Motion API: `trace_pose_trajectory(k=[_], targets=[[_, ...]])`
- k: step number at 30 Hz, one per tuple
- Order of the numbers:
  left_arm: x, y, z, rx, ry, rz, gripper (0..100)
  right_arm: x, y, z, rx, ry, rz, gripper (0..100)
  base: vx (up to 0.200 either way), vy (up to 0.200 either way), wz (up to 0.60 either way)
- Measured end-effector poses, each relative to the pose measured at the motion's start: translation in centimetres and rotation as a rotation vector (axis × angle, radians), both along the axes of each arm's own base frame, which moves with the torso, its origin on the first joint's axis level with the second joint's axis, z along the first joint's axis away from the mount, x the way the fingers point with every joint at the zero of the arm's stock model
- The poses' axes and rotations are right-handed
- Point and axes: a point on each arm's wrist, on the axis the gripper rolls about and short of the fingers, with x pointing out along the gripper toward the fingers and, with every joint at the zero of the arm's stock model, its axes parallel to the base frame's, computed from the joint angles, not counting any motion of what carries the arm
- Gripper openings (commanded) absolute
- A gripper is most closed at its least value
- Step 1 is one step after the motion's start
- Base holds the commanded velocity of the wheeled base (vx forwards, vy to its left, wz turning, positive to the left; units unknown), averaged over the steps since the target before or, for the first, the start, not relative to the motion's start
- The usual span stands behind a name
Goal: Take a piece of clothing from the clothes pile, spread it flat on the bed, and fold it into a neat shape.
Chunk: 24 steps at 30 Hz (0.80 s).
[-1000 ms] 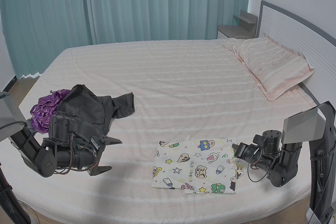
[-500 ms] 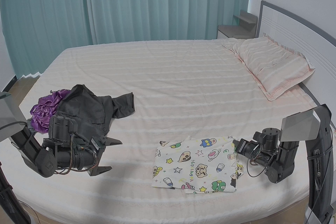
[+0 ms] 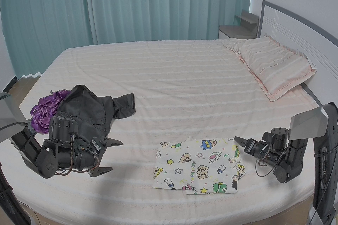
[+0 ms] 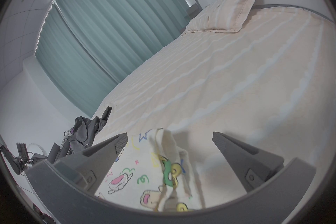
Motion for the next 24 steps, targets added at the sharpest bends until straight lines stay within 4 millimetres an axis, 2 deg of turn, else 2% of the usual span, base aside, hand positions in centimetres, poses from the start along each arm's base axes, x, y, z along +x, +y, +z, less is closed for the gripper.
trace_pose_trajectory(k=[6, 14, 24], targets=[[0.0, 0.0, 0.0, 0.002, -0.001, -0.002, 100, -3.0, -0.9, 1.4, 0.004, 0.058, 0.050, 100, 0.000, 0.000, 0.00], [-0.1, -0.1, -0.1, 0.004, 0.003, -0.007, 100, -7.7, -0.6, 1.9, -0.022, 0.152, 0.304, 100, 0.000, 0.000, 0.00], [-0.1, -0.2, -0.1, 0.005, 0.003, -0.008, 100, -9.9, 0.5, 0.7, -0.061, 0.235, 0.433, 100, 0.000, 0.000, 0.00]])
